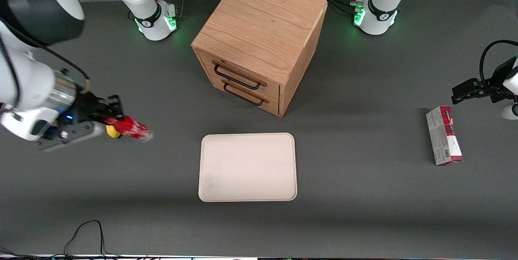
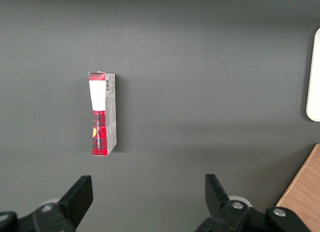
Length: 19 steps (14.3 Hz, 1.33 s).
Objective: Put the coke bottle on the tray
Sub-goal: 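Lift the bottle and carry it over the cream tray, then lower the bottle onto the tray and open the right gripper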
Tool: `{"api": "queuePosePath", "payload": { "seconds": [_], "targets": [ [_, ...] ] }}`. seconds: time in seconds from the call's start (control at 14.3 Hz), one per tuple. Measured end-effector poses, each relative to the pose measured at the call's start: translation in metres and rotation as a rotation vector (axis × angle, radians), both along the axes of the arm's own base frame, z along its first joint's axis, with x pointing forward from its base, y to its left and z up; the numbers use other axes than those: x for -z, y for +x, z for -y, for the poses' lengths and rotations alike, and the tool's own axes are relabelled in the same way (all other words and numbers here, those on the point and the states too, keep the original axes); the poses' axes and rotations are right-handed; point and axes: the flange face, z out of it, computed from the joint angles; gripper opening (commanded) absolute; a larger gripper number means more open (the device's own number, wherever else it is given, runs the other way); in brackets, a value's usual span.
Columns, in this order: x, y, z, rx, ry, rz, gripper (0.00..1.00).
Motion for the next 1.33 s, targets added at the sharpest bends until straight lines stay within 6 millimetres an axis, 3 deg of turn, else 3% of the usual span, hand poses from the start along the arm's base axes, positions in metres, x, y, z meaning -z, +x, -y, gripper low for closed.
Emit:
{"api": "queuePosePath", "payload": {
  "seconds": [0.35,0.49,0.77,1.05,1.12,1.19,1.26,1.33],
  "targets": [
    [0.105,0.039,-0.087,-0.044,-0.032,0.068,0.01],
    [0.148,0.049,-0.109,-0.064,-0.04,0.097,0.01],
    [0.214,0.066,-0.119,-0.091,-0.055,0.139,0.02],
    [0.244,0.073,-0.122,-0.096,-0.044,0.156,0.08],
    [0.247,0.073,-0.125,-0.1,-0.04,0.159,0.2],
    [0.251,0.072,-0.129,-0.106,-0.039,0.16,0.56],
    [0.253,0.071,-0.132,-0.109,-0.041,0.159,0.99],
    [0.255,0.07,-0.134,-0.106,-0.042,0.158,1.0]
  ]
}}
